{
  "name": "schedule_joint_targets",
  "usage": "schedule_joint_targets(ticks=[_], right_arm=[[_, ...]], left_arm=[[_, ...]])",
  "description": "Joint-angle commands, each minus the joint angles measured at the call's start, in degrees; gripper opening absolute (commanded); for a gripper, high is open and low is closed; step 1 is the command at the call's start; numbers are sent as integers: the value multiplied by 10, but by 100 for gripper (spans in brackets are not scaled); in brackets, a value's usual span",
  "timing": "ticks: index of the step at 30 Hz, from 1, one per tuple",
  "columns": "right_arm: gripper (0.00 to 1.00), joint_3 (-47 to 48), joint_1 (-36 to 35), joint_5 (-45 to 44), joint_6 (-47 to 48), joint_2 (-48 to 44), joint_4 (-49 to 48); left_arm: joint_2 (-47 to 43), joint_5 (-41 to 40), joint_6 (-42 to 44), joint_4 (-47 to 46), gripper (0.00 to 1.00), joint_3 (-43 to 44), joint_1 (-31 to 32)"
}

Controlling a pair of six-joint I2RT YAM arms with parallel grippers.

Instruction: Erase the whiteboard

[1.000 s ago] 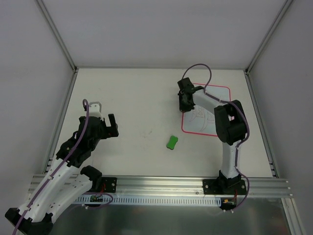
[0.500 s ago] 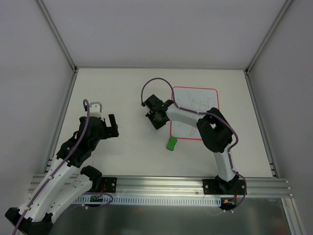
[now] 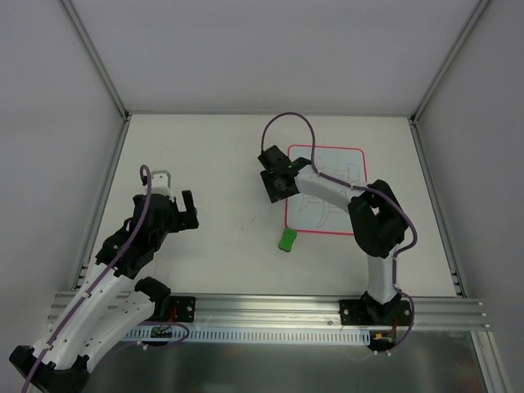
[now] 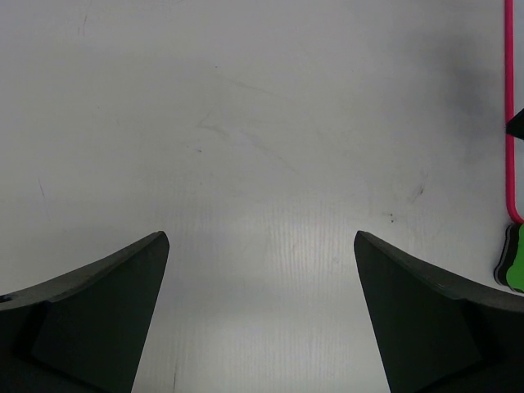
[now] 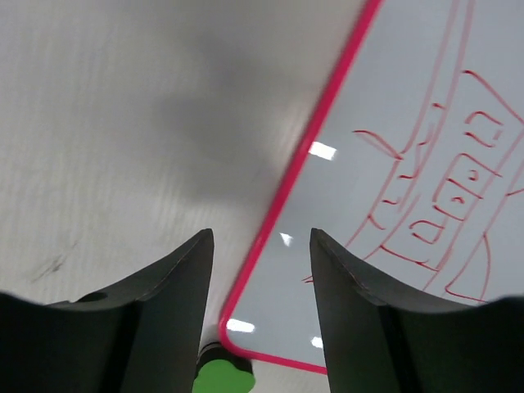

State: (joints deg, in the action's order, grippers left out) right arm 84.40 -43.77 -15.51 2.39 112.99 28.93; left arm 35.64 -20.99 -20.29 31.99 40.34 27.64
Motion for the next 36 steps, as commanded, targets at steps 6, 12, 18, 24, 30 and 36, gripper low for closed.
schedule_joint_targets(ticks=[6,12,18,24,30,36], right_arm=[[53,8,59,-34,-73,9,0],[44,35,62,-29,-68,46,0],[43,44,61,-6,-78,61,-5],[43,44,61,22,-98,73,-10],[34,52,57,54,-89,94,-9],[16,76,28,77,-35,126,-6]], left_arm=[[4,5,6,-11,99,-3,-5],[5,5,7,-11,99,-2,-6],[6,10,7,-11,99,-2,-7],[6,10,8,-11,99,-2,-6],[7,10,8,-11,99,-2,-6],[5,9,9,-11,99,-2,-7]])
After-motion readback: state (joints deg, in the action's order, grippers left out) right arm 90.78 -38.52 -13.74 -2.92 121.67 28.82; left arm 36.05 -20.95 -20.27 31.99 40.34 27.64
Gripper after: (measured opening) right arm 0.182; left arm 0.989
